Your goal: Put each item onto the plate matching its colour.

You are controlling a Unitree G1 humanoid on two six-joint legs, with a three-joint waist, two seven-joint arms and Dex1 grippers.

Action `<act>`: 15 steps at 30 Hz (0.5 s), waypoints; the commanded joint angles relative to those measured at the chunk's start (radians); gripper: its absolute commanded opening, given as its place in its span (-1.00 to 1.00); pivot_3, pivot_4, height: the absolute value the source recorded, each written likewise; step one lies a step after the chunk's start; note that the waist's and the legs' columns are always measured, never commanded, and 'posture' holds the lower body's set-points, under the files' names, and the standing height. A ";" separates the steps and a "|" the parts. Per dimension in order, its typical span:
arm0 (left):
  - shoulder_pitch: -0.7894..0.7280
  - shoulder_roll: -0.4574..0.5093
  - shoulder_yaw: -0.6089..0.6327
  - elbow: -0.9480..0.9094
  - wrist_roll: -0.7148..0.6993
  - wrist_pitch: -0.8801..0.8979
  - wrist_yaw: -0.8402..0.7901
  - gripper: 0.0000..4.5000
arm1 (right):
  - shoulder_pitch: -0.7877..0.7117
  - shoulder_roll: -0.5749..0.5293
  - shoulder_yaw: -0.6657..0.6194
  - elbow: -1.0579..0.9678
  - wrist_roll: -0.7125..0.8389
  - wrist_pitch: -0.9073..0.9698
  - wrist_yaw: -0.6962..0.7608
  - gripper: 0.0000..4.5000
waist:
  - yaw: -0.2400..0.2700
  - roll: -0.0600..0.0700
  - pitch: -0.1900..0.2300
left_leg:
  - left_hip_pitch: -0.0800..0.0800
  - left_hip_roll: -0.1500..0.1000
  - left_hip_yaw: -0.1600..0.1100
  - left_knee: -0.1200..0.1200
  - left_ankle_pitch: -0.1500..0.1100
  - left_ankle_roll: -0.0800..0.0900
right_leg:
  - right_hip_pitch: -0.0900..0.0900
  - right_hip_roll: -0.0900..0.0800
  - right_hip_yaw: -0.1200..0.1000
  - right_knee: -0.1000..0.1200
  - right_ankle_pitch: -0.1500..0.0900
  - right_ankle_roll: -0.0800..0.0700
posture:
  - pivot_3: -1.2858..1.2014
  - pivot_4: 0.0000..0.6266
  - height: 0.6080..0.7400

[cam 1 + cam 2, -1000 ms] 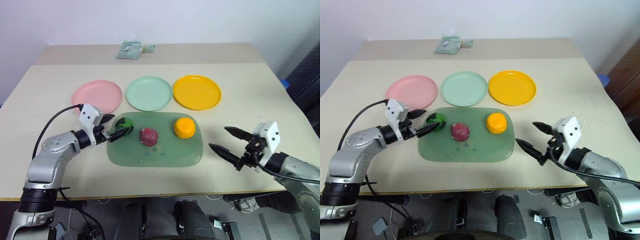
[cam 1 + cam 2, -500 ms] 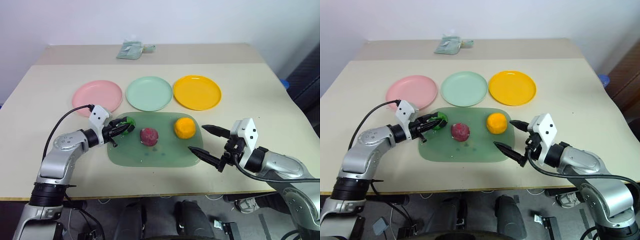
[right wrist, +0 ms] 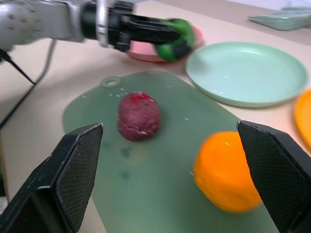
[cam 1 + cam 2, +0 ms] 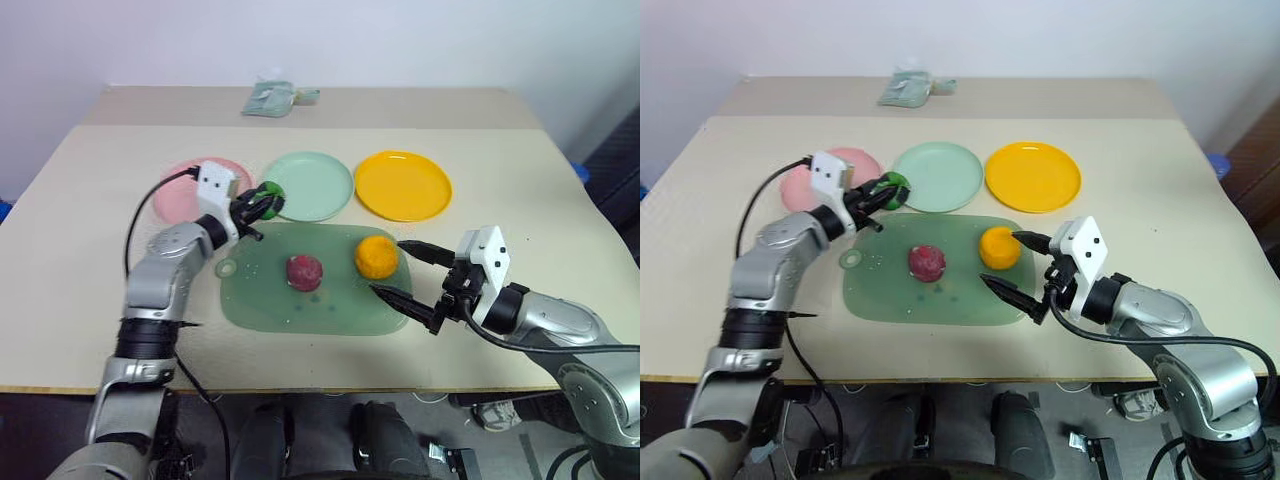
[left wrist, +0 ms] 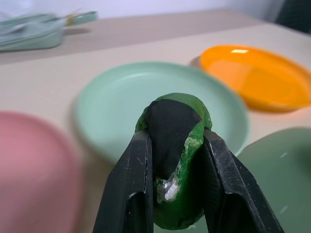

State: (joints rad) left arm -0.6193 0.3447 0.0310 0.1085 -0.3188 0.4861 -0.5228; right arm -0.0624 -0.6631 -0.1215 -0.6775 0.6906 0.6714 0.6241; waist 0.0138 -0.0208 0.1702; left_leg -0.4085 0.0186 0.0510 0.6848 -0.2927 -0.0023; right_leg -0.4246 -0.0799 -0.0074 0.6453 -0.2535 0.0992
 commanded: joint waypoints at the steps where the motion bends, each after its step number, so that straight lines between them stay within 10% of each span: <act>1: -0.024 0.003 0.010 -0.020 0.005 -0.016 0.001 -0.64 | -0.006 0.004 -0.009 -0.015 0.009 -0.011 -0.004 1.00 | -0.006 0.000 0.000 | 0.000 0.000 0.000 0.000 0.000 0.000 | 0.000 0.000 0.000 0.000 0.000 0.000 | 0.03 -0.52 0.90; 15: -0.025 0.003 0.010 -0.019 0.006 -0.015 0.001 -0.64 | -0.006 0.004 -0.009 -0.015 0.009 -0.011 -0.004 1.00 | -0.002 0.000 0.000 | 0.000 0.000 0.000 0.000 0.000 0.000 | 0.000 0.000 0.000 0.001 0.000 0.000 | 0.03 -0.52 0.90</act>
State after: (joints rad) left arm -0.6355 0.3443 0.0267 0.1087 -0.3143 0.4858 -0.5211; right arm -0.0611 -0.6627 -0.1213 -0.6762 0.6904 0.6714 0.6231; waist 0.0119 -0.0206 0.1701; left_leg -0.4081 0.0183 0.0505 0.6846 -0.2927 -0.0022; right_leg -0.4246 -0.0802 -0.0071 0.6459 -0.2537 0.0995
